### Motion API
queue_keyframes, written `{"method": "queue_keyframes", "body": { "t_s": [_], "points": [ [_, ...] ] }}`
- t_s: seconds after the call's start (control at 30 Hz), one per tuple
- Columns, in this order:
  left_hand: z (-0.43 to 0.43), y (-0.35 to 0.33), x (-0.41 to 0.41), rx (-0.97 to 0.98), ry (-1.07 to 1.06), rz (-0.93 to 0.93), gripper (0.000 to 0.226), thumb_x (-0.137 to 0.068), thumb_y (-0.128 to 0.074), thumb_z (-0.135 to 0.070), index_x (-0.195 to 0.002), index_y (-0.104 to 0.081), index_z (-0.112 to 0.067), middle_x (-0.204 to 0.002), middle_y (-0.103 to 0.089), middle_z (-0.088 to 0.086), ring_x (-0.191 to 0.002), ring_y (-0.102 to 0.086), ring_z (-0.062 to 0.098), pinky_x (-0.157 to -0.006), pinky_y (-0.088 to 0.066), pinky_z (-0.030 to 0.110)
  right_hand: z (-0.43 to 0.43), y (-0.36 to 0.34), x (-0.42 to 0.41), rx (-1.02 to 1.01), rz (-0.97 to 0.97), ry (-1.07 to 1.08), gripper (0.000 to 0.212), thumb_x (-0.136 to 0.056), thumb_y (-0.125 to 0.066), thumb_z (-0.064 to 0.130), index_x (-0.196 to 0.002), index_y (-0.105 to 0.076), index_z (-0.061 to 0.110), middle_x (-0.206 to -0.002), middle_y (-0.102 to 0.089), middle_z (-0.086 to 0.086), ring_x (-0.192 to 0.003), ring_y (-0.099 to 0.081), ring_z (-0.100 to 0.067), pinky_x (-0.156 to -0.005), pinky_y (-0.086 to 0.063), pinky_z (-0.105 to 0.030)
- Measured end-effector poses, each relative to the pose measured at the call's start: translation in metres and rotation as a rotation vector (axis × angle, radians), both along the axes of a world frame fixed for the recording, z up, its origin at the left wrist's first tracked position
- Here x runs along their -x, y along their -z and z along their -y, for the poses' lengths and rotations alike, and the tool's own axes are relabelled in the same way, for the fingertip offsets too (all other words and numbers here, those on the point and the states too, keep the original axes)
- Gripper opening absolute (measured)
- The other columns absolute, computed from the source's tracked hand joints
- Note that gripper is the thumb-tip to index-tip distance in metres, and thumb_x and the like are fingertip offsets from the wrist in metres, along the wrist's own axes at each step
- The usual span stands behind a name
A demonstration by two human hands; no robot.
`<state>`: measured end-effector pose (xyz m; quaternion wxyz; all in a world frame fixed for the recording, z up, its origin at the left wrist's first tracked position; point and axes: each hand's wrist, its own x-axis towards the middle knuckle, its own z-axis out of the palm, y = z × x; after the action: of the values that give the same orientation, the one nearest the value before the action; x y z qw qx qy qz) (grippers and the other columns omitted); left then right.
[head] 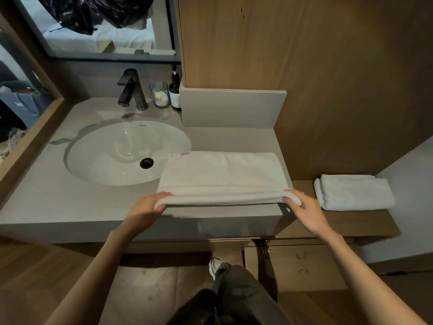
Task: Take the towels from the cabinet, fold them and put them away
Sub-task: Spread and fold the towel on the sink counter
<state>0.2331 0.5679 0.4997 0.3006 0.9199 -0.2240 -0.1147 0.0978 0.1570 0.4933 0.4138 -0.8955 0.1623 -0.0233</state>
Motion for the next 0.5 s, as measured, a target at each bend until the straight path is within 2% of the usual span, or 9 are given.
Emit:
{"method": "queue_keyframes", "body": {
  "t_s": [0.03,0.07,0.13,0.17,0.23,0.3,0.4,0.47,0.5],
  "points": [
    [0.003,-0.006,-0.004,0.055,-0.052,-0.053,0.021,-0.095,-0.055,-0.023,-0.097,-0.059,-0.044,-0.101,-0.066,-0.011,-0.091,-0.059,0.009,-0.074,-0.044,0.021,-0.001,-0.003,-0.002,-0.050,0.043,0.071,0.024,-0.095,-0.056,0.026,-0.119,-0.060,0.026,-0.107,-0.064,0.004,-0.098,-0.060,-0.012,-0.087,-0.051,-0.029],
    [0.005,-0.010,-0.010,0.095,-0.114,-0.055,0.017,-0.095,-0.057,-0.024,-0.093,-0.059,-0.040,-0.088,-0.066,-0.009,-0.080,-0.058,0.011,-0.067,-0.043,0.021,-0.002,-0.005,-0.006,-0.093,0.073,0.138,0.024,-0.095,-0.057,0.026,-0.118,-0.059,0.021,-0.103,-0.063,0.003,-0.092,-0.059,-0.010,-0.074,-0.049,-0.022],
    [0.011,-0.011,-0.022,0.183,-0.266,-0.071,0.006,-0.093,-0.060,-0.028,-0.089,-0.062,-0.023,-0.069,-0.059,-0.003,-0.065,-0.052,0.014,-0.058,-0.039,0.024,-0.001,-0.007,-0.016,-0.171,0.118,0.269,0.020,-0.095,-0.056,0.029,-0.113,-0.057,0.019,-0.097,-0.060,0.004,-0.089,-0.058,-0.009,-0.070,-0.048,-0.022],
    [0.014,-0.009,-0.030,0.214,-0.336,-0.099,0.018,-0.092,-0.061,-0.033,-0.088,-0.061,-0.016,-0.066,-0.055,0.000,-0.062,-0.050,0.015,-0.057,-0.038,0.026,0.000,-0.007,-0.023,-0.206,0.132,0.324,0.020,-0.097,-0.055,0.032,-0.111,-0.055,0.018,-0.096,-0.058,0.005,-0.091,-0.057,-0.010,-0.071,-0.048,-0.023],
    [0.020,-0.004,-0.049,0.295,-0.461,-0.160,0.039,-0.085,-0.062,-0.051,-0.086,-0.056,-0.013,-0.074,-0.055,0.002,-0.069,-0.052,0.016,-0.065,-0.041,0.030,0.003,-0.004,-0.038,-0.248,0.140,0.388,0.023,-0.099,-0.049,0.035,-0.110,-0.052,0.016,-0.098,-0.056,0.003,-0.100,-0.055,-0.015,-0.071,-0.045,-0.022],
    [0.028,0.002,-0.066,0.336,-0.512,-0.168,0.046,-0.078,-0.058,-0.065,-0.088,-0.050,-0.021,-0.082,-0.051,0.000,-0.076,-0.050,0.016,-0.070,-0.042,0.033,0.003,-0.002,-0.053,-0.266,0.135,0.411,0.023,-0.101,-0.044,0.037,-0.112,-0.047,0.017,-0.105,-0.053,0.001,-0.104,-0.051,-0.014,-0.077,-0.044,-0.025],
    [0.045,0.008,-0.087,0.333,-0.550,-0.137,0.031,-0.092,-0.055,-0.047,-0.100,-0.050,-0.017,-0.095,-0.054,0.004,-0.088,-0.051,0.021,-0.079,-0.043,0.036,0.003,-0.003,-0.076,-0.274,0.154,0.449,0.024,-0.104,-0.037,0.034,-0.116,-0.043,0.015,-0.108,-0.050,0.002,-0.101,-0.048,-0.011,-0.078,-0.040,-0.026],
    [0.051,0.011,-0.094,0.292,-0.559,-0.138,0.039,-0.094,-0.046,-0.051,-0.116,-0.048,-0.019,-0.107,-0.057,0.008,-0.098,-0.055,0.027,-0.088,-0.049,0.042,0.003,-0.001,-0.087,-0.261,0.158,0.463,0.031,-0.104,-0.035,0.033,-0.121,-0.043,0.009,-0.108,-0.052,0.000,-0.100,-0.050,-0.013,-0.070,-0.040,-0.022],
    [0.055,0.012,-0.100,0.249,-0.554,-0.136,0.040,-0.094,-0.041,-0.053,-0.117,-0.045,-0.021,-0.107,-0.058,0.010,-0.099,-0.056,0.032,-0.089,-0.050,0.047,0.004,0.001,-0.093,-0.247,0.147,0.466,0.033,-0.104,-0.034,0.034,-0.122,-0.042,0.008,-0.108,-0.053,-0.001,-0.099,-0.052,-0.014,-0.067,-0.040,-0.020]
  ]
}}
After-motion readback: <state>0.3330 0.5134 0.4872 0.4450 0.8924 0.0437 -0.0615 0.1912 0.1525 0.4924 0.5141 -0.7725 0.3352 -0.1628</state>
